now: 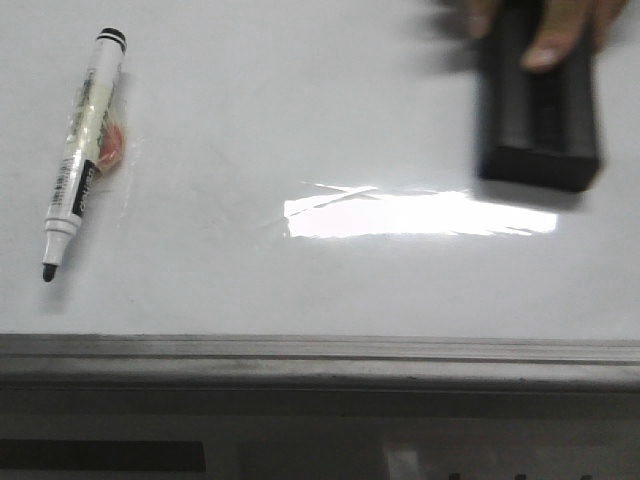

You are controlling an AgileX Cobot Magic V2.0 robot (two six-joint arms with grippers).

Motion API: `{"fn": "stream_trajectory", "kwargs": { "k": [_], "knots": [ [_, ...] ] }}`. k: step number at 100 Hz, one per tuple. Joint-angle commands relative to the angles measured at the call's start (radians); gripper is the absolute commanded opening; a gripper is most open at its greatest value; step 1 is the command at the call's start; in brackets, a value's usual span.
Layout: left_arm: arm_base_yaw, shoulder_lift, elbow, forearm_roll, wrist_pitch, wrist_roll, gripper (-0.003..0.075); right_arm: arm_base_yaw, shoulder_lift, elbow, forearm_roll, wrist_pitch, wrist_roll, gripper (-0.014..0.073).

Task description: Write number 6 on whiteboard

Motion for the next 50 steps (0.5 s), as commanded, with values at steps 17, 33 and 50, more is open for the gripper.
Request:
{"fn": "stream_trajectory", "kwargs": {
  "k": [17, 33, 50],
  "knots": [
    [0.001, -0.029, 0.022, -0.010, -0.058, -0.005, -0.0020, -0.022, -0.143, 0.014, -0.021, 0.255, -0.003, -0.0065],
    [0.001, -0.029, 0.022, -0.011, -0.058, -0.005, -0.0020, -0.024, -0.151, 0.014, -0.021, 0.321, -0.004, -0.0065],
    [0.001, -0.029, 0.022, -0.011, -0.058, -0.005, -0.0020, -0.024, -0.151, 0.014, -0.021, 0.321, -0.004, -0.0065]
  ]
}}
